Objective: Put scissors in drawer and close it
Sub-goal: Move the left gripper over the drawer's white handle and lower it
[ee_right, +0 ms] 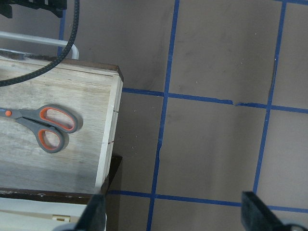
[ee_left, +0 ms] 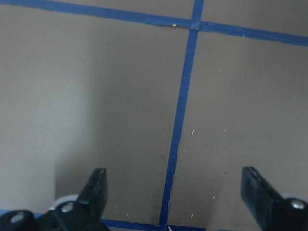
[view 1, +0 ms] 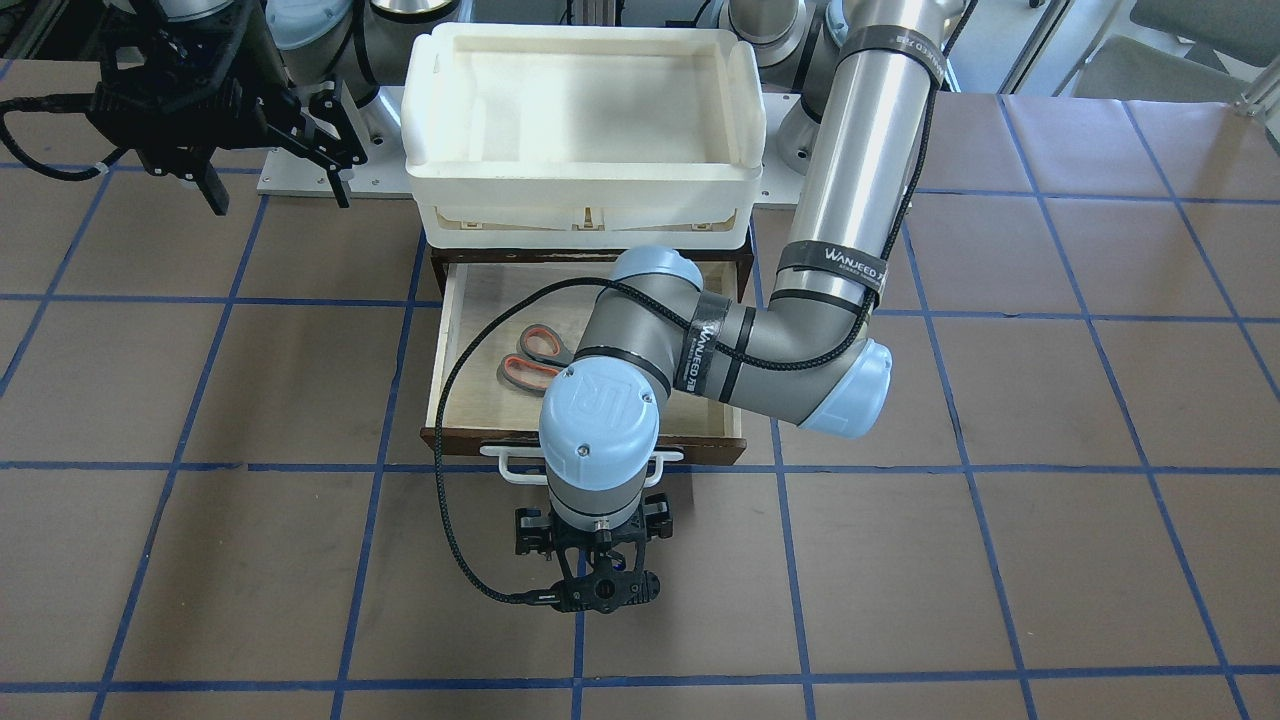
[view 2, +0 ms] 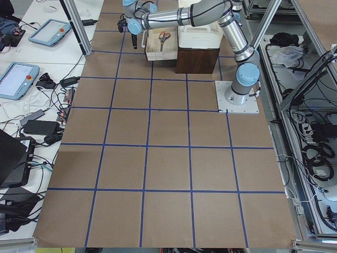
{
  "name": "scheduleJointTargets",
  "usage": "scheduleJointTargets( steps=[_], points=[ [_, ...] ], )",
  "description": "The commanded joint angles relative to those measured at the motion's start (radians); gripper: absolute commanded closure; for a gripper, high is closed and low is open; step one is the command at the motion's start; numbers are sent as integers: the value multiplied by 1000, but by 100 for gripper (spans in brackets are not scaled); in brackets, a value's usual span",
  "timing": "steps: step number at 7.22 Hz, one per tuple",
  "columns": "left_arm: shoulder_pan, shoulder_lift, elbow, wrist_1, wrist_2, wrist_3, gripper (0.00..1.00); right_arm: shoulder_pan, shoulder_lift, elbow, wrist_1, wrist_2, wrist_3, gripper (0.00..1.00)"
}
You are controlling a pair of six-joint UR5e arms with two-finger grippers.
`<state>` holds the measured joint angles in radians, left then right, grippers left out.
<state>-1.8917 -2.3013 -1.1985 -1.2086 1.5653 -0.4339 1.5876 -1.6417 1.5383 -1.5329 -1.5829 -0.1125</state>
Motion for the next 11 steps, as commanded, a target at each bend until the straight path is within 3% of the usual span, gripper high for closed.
scheduleJointTargets(
  steps=[1,10,11],
  points=[
    [-1,-38,5,-6,2,21,0,0,0,0,5,-2,-1,0],
    [-1,-69,-3,-15,-4,87,0,-5,5,0,-10,12,33,0],
    [-7,-53,-1,-70,-8,84,0,-5,5,0,-10,14,33,0]
  ],
)
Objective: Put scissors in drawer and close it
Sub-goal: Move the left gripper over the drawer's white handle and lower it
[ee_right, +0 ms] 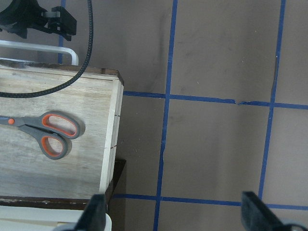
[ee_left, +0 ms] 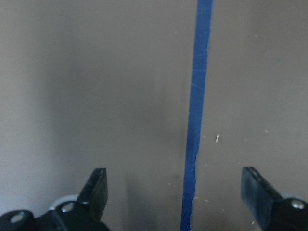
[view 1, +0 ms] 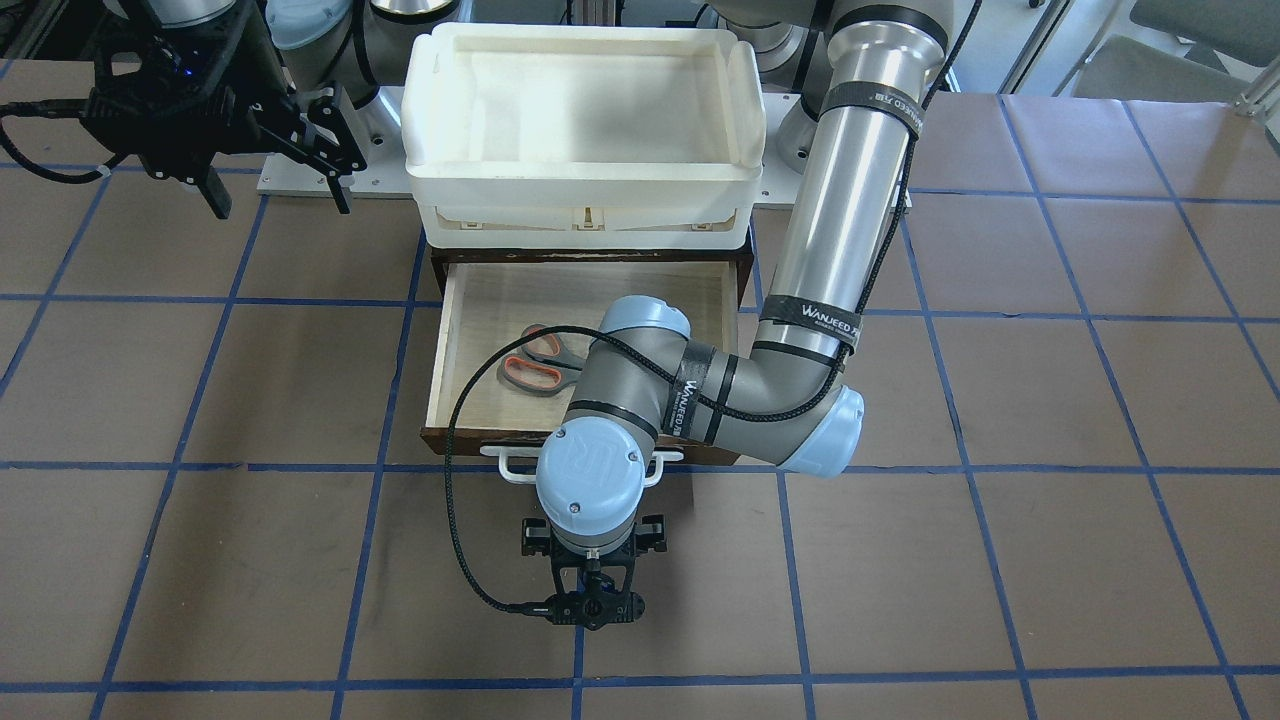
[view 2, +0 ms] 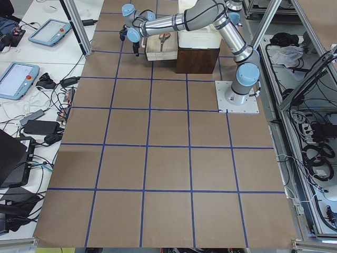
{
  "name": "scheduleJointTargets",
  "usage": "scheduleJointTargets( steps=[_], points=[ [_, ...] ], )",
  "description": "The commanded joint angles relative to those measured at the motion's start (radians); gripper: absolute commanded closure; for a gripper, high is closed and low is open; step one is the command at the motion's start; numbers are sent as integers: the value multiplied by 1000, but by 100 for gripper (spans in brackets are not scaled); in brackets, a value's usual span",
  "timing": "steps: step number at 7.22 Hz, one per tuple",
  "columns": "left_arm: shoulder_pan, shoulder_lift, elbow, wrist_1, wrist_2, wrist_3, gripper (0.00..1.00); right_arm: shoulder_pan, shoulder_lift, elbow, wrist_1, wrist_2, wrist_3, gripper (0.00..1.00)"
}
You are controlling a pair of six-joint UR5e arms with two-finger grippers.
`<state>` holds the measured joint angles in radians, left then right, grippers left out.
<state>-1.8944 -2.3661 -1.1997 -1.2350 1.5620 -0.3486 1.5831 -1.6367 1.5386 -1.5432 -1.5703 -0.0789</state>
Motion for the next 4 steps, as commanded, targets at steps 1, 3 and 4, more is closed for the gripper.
scheduleJointTargets(
  steps=[1,3,4],
  points=[
    [-12,28,0,-96,-23,-12,0,0,2,0,0,1,-4,0],
    [-18,28,-1,-106,-49,-15,0,0,3,0,0,0,-7,0],
    [-25,40,-1,-121,-48,-18,0,0,3,0,0,0,-7,0]
  ],
)
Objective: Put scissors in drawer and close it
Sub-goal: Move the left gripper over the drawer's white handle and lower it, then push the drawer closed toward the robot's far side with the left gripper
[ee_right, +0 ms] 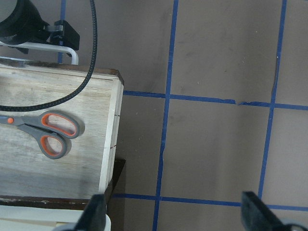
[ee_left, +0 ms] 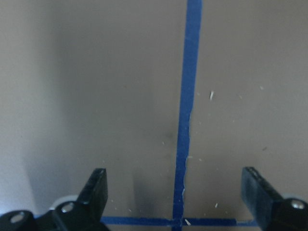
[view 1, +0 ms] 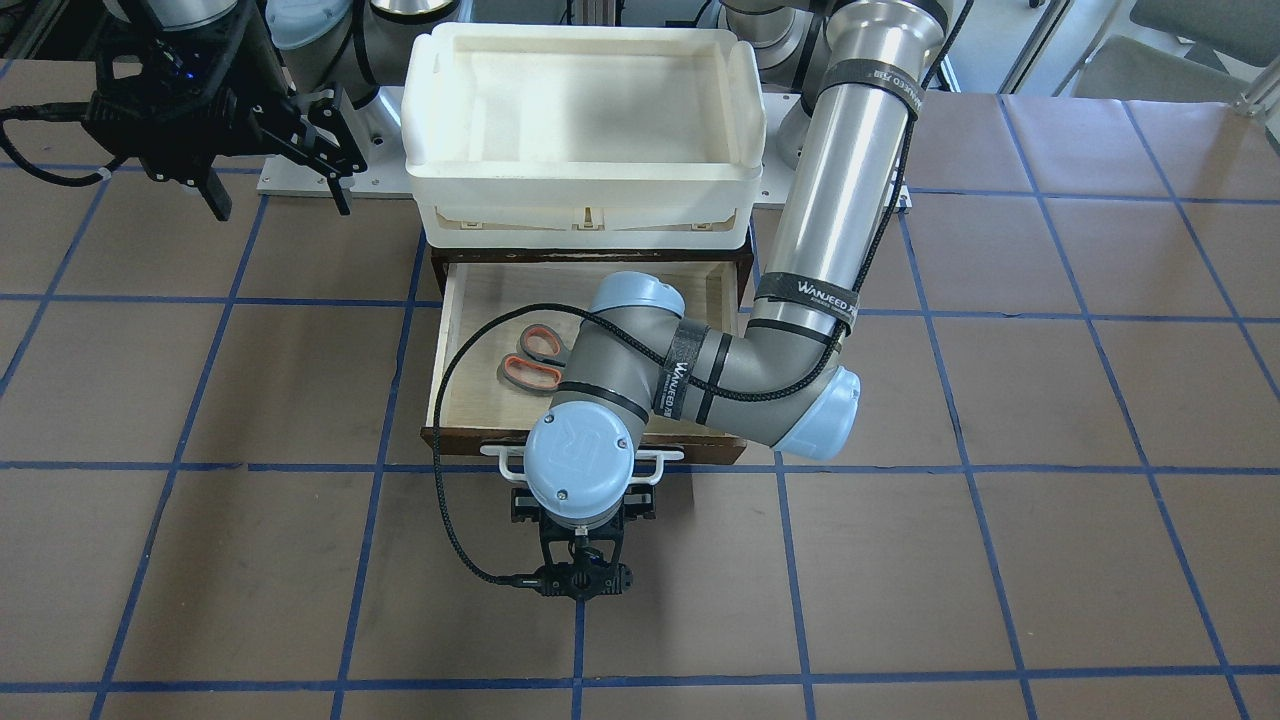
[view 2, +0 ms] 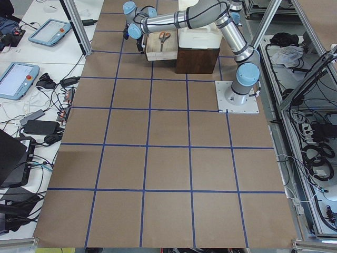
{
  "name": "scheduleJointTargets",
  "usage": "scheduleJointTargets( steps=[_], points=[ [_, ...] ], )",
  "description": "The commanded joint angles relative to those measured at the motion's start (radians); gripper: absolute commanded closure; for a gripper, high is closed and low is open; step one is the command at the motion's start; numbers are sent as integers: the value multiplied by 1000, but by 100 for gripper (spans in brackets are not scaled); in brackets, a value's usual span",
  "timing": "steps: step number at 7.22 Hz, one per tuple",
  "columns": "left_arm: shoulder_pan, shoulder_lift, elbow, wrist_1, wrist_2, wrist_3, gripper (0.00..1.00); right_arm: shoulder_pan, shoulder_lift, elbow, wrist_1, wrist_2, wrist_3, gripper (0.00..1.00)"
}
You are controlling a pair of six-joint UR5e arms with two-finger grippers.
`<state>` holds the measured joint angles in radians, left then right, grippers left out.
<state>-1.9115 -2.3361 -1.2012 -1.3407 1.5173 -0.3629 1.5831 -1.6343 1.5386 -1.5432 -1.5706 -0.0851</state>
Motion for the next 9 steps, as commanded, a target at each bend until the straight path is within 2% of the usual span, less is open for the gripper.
scheduleJointTargets(
  steps=[1,5,9],
  points=[
    [-11,20,0,-26,-5,-5,0,0,2,0,0,1,1,0],
    [-18,70,0,-116,-5,-5,0,0,4,2,0,1,-1,0],
    [-29,104,-3,-141,-6,-5,0,0,4,2,0,3,8,0]
  ],
)
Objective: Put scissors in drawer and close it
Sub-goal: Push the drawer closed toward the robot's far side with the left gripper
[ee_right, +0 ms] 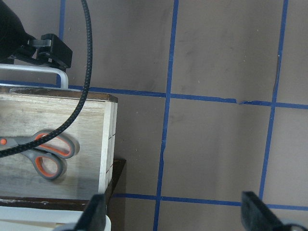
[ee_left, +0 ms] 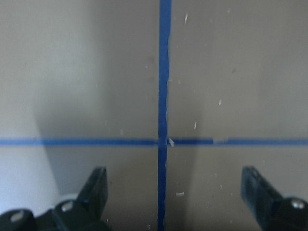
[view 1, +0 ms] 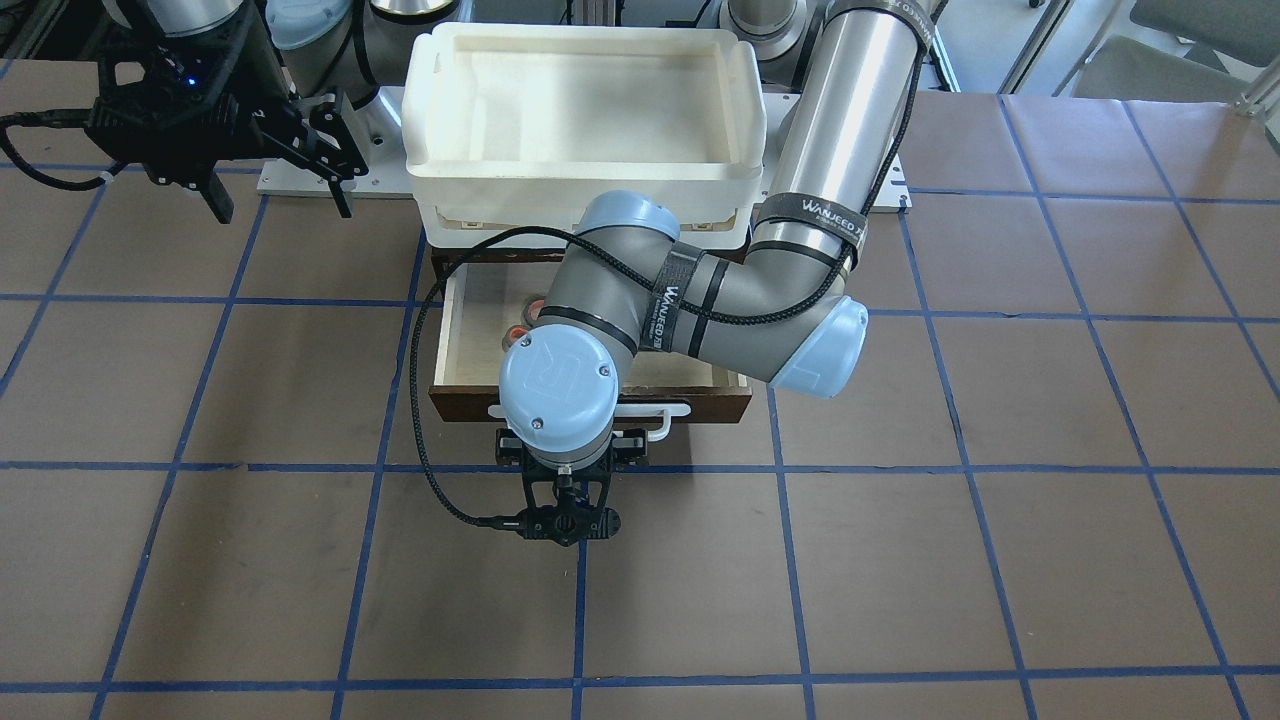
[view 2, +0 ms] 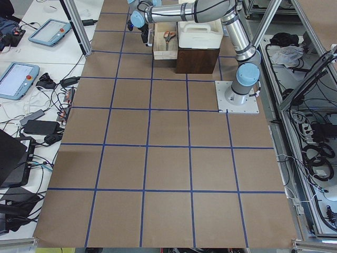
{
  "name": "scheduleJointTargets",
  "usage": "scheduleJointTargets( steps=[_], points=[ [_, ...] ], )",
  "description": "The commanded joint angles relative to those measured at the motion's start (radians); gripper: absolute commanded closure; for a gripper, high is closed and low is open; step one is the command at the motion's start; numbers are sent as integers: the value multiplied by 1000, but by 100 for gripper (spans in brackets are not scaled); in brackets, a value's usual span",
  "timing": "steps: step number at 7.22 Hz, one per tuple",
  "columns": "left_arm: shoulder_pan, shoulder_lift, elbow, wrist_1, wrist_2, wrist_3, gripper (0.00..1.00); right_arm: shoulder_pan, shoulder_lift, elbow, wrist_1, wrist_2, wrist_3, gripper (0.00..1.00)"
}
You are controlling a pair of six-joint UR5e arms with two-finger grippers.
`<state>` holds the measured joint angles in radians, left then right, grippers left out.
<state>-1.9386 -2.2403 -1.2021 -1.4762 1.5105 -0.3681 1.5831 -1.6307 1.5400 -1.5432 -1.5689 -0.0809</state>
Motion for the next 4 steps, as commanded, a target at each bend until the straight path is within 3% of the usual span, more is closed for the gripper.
scheduleJointTargets(
  steps=[1,4],
  points=[
    [-6,24,-7,-33,0,0,0,0,0,0,0,0,4,0],
    [-8,76,-66,-50,-21,0,0,0,-1,0,2,1,7,0]
  ],
)
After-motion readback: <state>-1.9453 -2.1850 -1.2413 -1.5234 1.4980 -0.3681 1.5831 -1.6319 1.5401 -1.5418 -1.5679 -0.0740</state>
